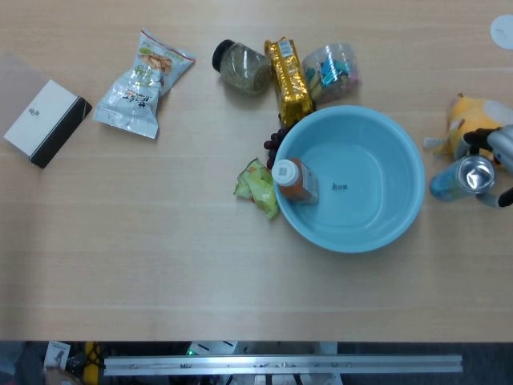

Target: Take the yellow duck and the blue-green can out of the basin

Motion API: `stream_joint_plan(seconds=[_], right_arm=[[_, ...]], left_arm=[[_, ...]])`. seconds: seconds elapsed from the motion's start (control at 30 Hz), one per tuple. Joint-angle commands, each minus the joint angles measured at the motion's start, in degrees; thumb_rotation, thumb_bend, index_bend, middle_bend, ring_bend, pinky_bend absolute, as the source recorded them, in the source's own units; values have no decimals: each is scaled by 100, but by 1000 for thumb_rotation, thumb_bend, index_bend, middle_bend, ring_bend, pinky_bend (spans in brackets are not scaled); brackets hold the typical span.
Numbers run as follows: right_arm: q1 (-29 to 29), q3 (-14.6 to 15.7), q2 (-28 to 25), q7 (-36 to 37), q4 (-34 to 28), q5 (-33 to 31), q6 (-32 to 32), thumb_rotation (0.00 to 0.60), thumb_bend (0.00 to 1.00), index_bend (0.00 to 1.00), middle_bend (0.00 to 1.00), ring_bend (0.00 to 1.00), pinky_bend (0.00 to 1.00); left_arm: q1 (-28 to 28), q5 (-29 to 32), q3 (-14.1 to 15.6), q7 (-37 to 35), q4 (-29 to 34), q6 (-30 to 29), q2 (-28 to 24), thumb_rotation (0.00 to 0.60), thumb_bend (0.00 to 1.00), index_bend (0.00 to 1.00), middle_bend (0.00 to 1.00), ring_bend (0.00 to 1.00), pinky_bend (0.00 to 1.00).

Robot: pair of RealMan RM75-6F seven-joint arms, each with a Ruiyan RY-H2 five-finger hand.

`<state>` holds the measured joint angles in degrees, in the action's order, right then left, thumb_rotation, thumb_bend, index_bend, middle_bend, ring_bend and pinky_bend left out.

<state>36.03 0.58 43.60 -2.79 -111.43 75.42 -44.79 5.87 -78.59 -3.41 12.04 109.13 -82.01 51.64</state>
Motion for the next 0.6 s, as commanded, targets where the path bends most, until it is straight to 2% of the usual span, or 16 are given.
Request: stream_joint_plan(seconds=[0.03, 0.6], right_arm=[[-11, -7, 162, -25, 153, -64, 74, 600, 306, 505, 512, 518, 694], [-74, 13, 1089, -234, 943, -312, 232, 600, 297, 505, 513, 518, 694]], left_arm=[[-8, -7, 19, -20, -5, 11, -18, 600, 419, 334, 339, 291, 284], [-42, 16, 18, -159, -105, -40, -47, 600, 418, 334, 339, 291, 264]])
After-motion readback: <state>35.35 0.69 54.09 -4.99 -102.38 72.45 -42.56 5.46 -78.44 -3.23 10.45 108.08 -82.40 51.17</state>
